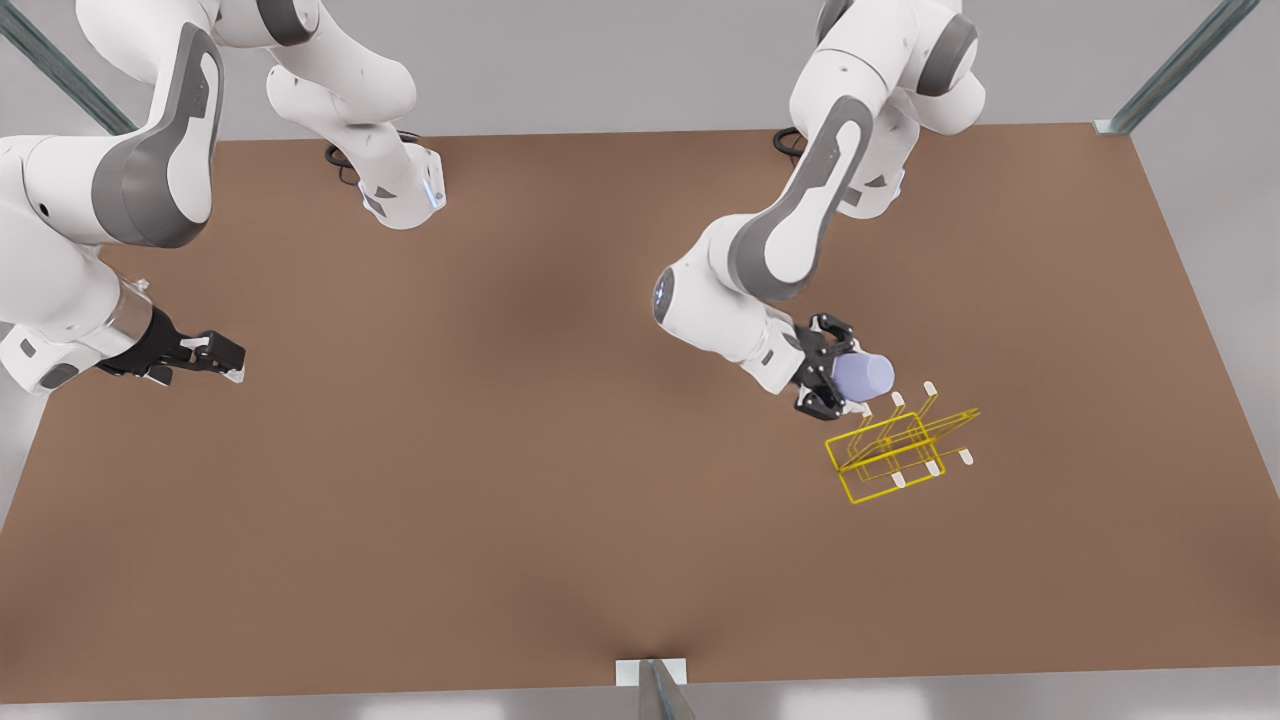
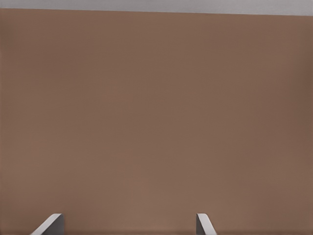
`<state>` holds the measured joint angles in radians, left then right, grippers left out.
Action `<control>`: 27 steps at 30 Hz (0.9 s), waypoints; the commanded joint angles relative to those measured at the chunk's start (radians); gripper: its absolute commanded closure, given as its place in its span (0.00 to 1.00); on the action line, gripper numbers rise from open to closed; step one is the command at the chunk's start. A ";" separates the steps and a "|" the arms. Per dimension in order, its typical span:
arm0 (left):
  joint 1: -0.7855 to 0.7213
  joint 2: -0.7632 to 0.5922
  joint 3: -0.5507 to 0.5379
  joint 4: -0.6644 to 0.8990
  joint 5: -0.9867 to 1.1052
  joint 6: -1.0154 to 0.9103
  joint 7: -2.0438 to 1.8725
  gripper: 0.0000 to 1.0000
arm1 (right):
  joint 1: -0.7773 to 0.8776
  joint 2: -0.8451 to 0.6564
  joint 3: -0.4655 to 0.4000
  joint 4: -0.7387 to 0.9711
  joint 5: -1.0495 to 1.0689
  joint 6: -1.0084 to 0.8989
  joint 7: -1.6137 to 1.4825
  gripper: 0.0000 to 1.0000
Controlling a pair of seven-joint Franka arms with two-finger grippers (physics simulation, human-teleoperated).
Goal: Place the cup on the cup holder
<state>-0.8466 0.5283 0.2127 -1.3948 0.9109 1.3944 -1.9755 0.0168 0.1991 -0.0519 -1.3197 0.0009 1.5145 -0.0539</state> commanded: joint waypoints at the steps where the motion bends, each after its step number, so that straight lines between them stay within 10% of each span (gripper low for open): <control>1: 0.001 0.001 0.001 -0.013 0.085 -0.040 0.012 0.27 | 0.000 -0.001 0.000 0.000 0.001 0.000 0.000 0.00; 27: -0.009 0.024 0.100 -0.348 0.310 0.132 -0.444 0.25 | 0.000 0.000 0.000 0.000 0.004 0.007 0.000 0.00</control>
<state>-0.8551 0.5555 0.3123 -1.7388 1.2174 1.5206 -2.2240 0.0168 0.2006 -0.0519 -1.3197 0.0038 1.5209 -0.0536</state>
